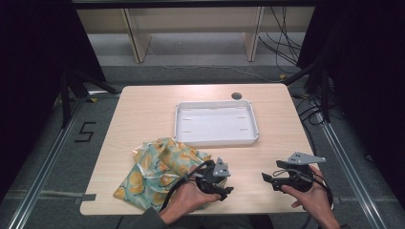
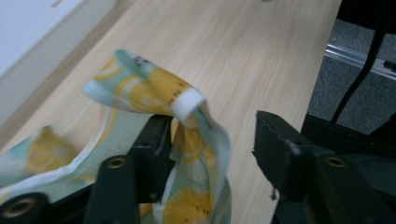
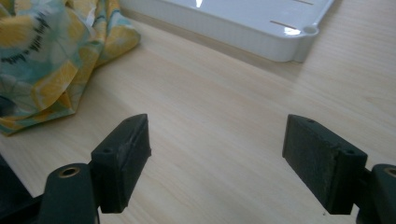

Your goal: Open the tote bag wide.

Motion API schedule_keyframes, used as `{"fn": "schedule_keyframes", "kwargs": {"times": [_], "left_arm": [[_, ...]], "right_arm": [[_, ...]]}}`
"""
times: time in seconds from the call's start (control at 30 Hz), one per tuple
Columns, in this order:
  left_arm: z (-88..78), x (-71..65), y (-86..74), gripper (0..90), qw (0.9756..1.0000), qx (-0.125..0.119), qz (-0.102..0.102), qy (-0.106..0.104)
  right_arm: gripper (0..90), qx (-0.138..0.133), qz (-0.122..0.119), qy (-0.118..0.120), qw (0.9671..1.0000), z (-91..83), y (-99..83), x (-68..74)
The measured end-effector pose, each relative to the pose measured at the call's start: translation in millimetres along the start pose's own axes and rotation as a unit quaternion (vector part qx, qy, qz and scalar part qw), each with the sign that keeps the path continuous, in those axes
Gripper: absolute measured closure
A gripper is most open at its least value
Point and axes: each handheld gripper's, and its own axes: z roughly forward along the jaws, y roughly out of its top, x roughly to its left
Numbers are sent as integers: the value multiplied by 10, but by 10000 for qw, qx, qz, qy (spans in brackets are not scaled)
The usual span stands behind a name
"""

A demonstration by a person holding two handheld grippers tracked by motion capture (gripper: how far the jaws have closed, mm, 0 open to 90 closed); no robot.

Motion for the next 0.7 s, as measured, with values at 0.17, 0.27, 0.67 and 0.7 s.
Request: {"fn": "schedule_keyframes", "kwargs": {"times": [0.17,0.27,0.67,0.7], "left_arm": [[-537,214,-147,350,9985,-378,-303,265],[-820,417,-302,334,9940,-608,-683,596],[-1117,1067,-968,241,9729,198,-1726,1528],[-1093,1082,-1007,226,9734,336,-1723,1471]], "right_arm": [[238,30,33,170,9998,88,72,131],[237,52,-90,319,9994,145,147,194],[239,-36,-657,799,9946,501,561,573],[238,-23,-846,863,9927,536,616,588]]}}
